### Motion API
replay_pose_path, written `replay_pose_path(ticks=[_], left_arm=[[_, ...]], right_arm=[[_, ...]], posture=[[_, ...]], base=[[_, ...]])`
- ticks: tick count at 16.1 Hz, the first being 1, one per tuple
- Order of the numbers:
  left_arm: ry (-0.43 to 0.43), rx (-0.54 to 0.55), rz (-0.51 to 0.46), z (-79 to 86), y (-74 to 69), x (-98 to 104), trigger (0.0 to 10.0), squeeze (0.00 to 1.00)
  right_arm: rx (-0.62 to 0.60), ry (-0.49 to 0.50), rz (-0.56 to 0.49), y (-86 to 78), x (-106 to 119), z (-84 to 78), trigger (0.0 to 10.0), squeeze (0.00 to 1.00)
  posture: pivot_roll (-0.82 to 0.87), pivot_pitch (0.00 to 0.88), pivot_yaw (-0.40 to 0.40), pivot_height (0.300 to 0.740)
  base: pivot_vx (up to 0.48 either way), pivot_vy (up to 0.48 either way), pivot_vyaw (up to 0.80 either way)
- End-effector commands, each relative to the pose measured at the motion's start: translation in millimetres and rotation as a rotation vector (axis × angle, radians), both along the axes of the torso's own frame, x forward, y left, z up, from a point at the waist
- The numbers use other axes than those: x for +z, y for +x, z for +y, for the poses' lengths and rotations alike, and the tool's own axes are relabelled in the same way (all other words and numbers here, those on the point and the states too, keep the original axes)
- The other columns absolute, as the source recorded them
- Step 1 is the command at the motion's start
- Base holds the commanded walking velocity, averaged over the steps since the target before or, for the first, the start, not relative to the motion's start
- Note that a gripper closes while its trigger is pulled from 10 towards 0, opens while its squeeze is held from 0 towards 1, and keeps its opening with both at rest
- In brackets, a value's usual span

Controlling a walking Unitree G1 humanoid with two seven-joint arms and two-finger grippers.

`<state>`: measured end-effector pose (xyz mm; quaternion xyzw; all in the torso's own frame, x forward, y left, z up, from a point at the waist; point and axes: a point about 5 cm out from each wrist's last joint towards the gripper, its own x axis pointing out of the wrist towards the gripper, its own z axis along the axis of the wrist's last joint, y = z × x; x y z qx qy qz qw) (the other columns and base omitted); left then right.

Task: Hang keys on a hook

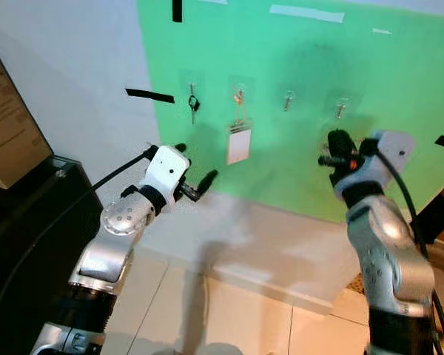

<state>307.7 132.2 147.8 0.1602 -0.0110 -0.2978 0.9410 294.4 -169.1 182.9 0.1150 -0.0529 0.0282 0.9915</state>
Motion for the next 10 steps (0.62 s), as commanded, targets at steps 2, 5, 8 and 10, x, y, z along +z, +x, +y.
replay_pose_path(ticks=[2, 5, 8, 10], left_arm=[[-0.002, -0.170, 0.013, -13.8, -1.9, 9, 10.0, 0.00], [0.001, -0.287, 0.040, -23.2, -5.3, 11, 10.0, 0.00], [0.005, -0.306, 0.048, -24.3, -4.8, 11, 10.0, 0.00], [0.006, -0.313, 0.052, -24.2, -5.4, 11, 10.0, 0.00]], right_arm=[[0.032, 0.018, 0.002, 10.3, 4, -3.4, 10.0, 0.00], [0.055, 0.022, -0.013, 21.7, 11, -8.7, 10.0, 0.00], [0.052, 0.031, -0.031, 32.1, 18, -18.6, 10.0, 0.00], [0.045, 0.026, -0.036, 35.8, 21, -24.4, 10.0, 0.00]], posture=[[-0.04, 0.000, -0.025, 0.740], [-0.05, 0.000, -0.019, 0.740], [-0.05, 0.000, -0.015, 0.740], [-0.05, 0.000, -0.020, 0.740]], base=[[0.000, 0.000, 0.00], [0.000, 0.000, 0.00], [0.000, 0.000, 0.00], [0.000, 0.000, 0.00]])
